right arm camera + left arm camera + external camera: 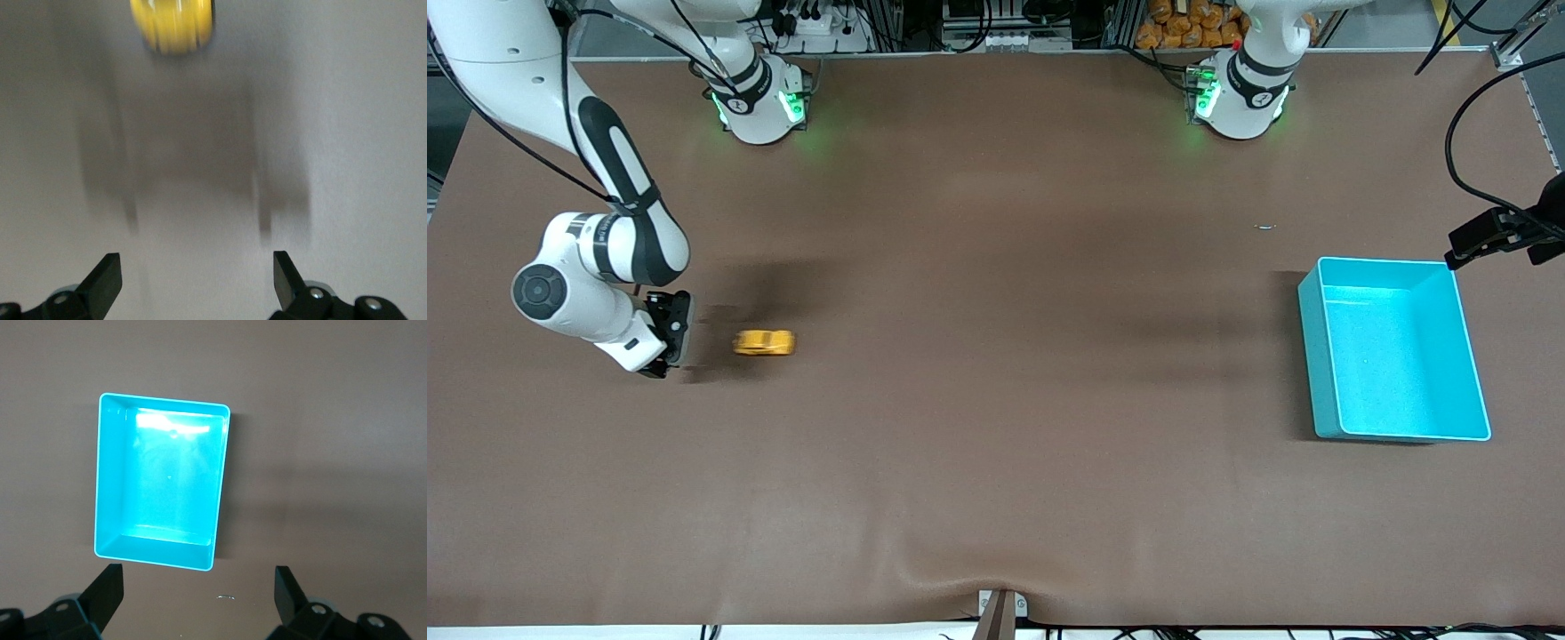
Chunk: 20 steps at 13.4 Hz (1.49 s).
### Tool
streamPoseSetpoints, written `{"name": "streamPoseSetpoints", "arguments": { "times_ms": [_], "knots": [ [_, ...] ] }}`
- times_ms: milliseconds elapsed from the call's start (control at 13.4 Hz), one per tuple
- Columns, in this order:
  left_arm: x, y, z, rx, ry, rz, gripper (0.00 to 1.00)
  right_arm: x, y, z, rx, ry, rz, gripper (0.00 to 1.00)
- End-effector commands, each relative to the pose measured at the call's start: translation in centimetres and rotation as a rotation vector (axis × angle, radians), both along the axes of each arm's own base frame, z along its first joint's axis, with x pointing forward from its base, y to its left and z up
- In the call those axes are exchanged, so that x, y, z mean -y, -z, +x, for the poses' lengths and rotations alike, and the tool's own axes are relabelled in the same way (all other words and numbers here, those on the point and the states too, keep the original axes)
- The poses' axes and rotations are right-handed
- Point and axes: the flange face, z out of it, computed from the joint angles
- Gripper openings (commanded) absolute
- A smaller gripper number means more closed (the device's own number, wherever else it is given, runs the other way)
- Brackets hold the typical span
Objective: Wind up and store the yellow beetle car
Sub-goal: 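Withdraw the open right gripper toward its rest pose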
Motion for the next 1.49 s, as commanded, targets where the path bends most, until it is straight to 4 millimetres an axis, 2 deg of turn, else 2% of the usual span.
{"name": "streamPoseSetpoints", "arguments": {
  "times_ms": [0,597,746,895,1119,1268,1417],
  "knots": [
    [-0.2,-0.5,-0.2,0.01,0.008,-0.012,1.0,0.9,-0.6,-0.4,-0.004,0.013,0.015,1.0],
    [-0.1,-0.4,-0.1,0.009,0.009,-0.009,1.0,1.5,-0.5,-0.5,0.0,0.051,0.034,1.0],
    [0.2,-0.4,-0.1,0.009,0.012,-0.011,1.0,3.3,-1.3,-0.7,0.019,0.164,0.091,1.0],
    [0.2,-0.4,-0.1,0.009,0.012,-0.009,1.0,3.2,-5.0,0.7,0.03,0.248,0.16,1.0],
    [0.0,-0.4,-0.1,0.009,0.009,-0.009,1.0,4.4,-13.8,4.4,0.084,0.335,0.177,1.0],
    [0.2,-0.4,-0.1,0.009,0.012,-0.009,1.0,5.8,-18.5,4.7,0.135,0.415,0.174,1.0],
    [0.2,-0.4,-0.1,0.007,0.012,-0.009,1.0,5.1,-24.0,5.1,0.106,0.555,0.165,1.0]
  ]
}}
